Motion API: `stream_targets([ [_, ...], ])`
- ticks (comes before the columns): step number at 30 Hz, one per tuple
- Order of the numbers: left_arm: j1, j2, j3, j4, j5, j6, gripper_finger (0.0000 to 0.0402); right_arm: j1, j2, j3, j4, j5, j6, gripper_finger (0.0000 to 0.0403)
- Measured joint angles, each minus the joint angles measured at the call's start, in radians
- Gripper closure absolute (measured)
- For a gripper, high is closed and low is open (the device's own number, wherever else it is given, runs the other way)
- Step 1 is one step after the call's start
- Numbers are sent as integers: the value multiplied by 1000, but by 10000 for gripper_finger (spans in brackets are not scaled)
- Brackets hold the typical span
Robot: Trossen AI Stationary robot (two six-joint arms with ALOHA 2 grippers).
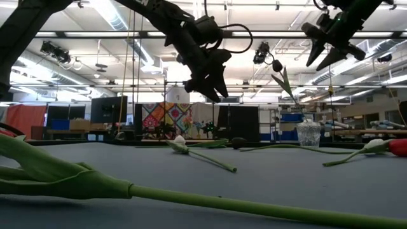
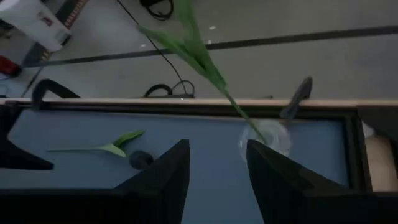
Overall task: Sort flowers into vase by color
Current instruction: Put the black tulip into the transparent vase
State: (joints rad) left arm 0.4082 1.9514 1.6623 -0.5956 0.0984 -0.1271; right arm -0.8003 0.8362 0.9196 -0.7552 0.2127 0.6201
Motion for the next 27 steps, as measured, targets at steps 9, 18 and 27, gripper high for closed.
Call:
stream_targets([
  [9,31,0,0,-112,0,116,194,200,-19,-74,-17,108,234,252],
  [18,61,-2,0,-130,0,168,194,356,79,-105,33,136,458,265],
  [27,71,-2,0,-176,1,371,194,468,180,-105,67,38,627,275],
])
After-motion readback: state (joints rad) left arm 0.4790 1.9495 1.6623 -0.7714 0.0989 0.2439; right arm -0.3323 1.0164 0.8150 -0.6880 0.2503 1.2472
